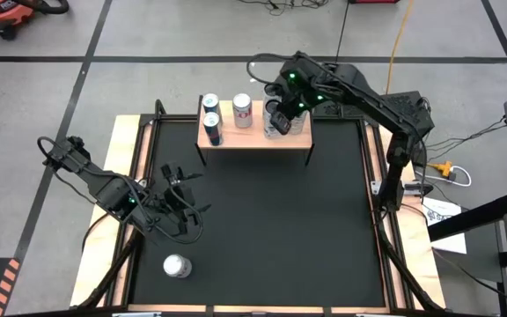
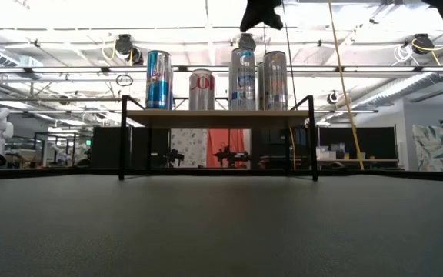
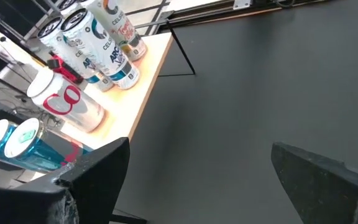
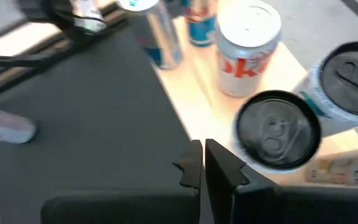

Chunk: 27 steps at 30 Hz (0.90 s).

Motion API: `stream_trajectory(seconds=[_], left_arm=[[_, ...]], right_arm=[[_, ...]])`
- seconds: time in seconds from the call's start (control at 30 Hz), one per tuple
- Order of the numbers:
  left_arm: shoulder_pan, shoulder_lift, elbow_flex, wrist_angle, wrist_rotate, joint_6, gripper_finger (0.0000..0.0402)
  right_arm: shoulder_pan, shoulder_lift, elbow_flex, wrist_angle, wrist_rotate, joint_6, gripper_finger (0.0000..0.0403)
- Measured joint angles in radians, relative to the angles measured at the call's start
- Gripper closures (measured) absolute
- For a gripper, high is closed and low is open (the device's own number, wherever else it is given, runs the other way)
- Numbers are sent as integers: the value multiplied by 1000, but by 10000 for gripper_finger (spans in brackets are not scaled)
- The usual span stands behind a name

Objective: Place canned beverage on shelf
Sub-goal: Put the red silver soda can on the shelf aligned with the other red silver soda can

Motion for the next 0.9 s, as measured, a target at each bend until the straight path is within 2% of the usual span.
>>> stream_trajectory(seconds=[0.07,0.43,0.6,0.73,0.9], left_arm=[[0,0,0,0,3,0,8],[1,0,0,3,8,-1,8],[1,0,0,3,68,1,8],[1,0,0,2,123,0,8],[-1,0,0,2,253,-8,8]], right_arm=[[7,-20,0,1,-29,0,403],[61,-91,1,-43,-27,-1,403],[86,-100,1,-135,-18,-16,403],[111,-100,1,-146,32,10,403],[164,-100,1,-159,31,22,403]])
